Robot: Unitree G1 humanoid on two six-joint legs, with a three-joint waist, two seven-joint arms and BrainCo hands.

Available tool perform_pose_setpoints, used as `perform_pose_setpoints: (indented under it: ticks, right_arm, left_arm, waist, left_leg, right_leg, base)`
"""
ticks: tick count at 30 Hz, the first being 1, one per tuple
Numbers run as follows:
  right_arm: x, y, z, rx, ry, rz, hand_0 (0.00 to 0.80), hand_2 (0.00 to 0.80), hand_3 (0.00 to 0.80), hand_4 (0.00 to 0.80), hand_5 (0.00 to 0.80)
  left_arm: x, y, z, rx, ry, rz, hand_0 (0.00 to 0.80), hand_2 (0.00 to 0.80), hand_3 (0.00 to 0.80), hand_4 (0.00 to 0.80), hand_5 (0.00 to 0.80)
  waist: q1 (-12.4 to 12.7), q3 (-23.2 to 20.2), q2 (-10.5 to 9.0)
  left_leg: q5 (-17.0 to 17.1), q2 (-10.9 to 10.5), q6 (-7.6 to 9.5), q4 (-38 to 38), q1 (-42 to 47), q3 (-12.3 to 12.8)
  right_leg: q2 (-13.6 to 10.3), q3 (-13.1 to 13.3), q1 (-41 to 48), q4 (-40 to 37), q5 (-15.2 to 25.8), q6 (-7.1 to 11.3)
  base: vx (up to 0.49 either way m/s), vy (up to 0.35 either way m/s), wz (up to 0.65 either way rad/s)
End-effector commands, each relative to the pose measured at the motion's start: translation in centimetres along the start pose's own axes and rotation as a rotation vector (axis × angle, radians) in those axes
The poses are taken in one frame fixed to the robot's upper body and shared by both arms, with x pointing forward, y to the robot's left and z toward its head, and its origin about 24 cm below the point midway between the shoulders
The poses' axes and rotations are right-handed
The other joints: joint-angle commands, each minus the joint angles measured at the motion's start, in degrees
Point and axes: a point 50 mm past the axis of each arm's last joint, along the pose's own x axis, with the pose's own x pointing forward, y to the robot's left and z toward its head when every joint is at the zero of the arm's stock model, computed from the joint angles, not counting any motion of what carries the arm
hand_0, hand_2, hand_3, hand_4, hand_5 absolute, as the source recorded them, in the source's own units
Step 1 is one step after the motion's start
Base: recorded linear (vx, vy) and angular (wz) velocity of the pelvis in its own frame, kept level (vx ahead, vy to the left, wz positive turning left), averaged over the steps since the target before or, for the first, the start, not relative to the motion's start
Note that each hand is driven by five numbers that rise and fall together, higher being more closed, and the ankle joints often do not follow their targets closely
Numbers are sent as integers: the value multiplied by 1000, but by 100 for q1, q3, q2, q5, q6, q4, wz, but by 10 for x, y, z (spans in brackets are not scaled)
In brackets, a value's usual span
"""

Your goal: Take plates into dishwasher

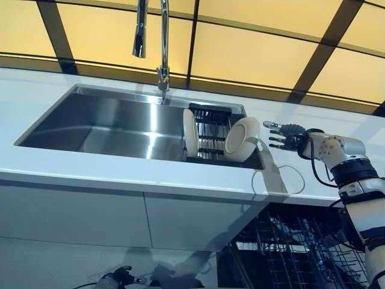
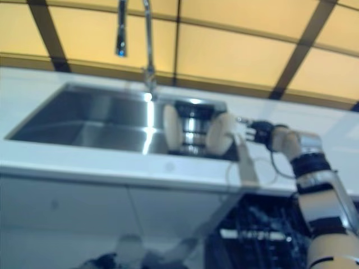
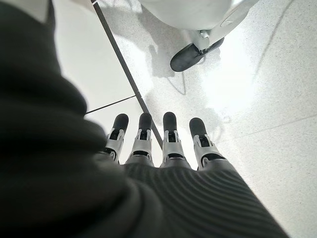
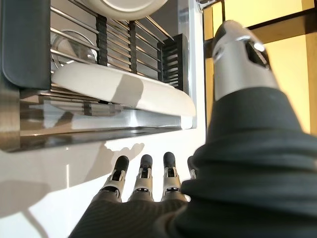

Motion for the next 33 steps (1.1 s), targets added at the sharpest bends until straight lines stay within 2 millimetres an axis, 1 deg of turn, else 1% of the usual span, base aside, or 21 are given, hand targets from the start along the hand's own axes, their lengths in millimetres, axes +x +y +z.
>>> perform_pose_setpoints:
  ticks: [1,6,17,24,33]
  right_arm:
    - [-23,2,64,-19,-170,-2,0,0,0,0,0]
    - [-24,10,68,-24,-191,21,0,0,0,0,0]
    - [-21,26,64,-78,-179,47,0,0,0,0,0]
    - [-16,29,57,-94,-152,26,0,0,0,0,0]
    - [-13,24,53,-70,-123,-26,0,0,0,0,0]
  left_arm:
    - [2,6,18,59,-56,8,0,0,0,0,0]
    - [2,7,19,63,-53,8,0,0,0,0,0]
    - [2,6,23,54,-69,8,0,0,0,0,0]
    - [2,6,25,51,-73,12,0,0,0,0,0]
    - [2,7,29,44,-81,17,0,0,0,0,0]
  waist:
    - [183,133,-86]
    - [190,153,-95]
    - [172,185,-84]
    - [187,225,-91]
    - [216,237,-103]
  left_leg:
    - [-451,-116,-50,22,-65,-38]
    - [-453,-113,-58,22,-71,-45]
    - [-439,-112,-59,22,-94,-28]
    - [-432,-108,-56,22,-105,-25]
    - [-436,-115,-48,22,-110,-43]
  right_leg:
    - [-438,-235,121,256,-174,579]
    - [-438,-259,113,262,-178,581]
    - [-436,-254,81,268,-175,573]
    - [-439,-265,59,290,-169,579]
    - [-441,-268,50,312,-173,585]
  base:
    - [3,-2,3]
    - [0,0,0]
    - [-2,3,2]
    - [0,0,0]
    - [0,0,0]
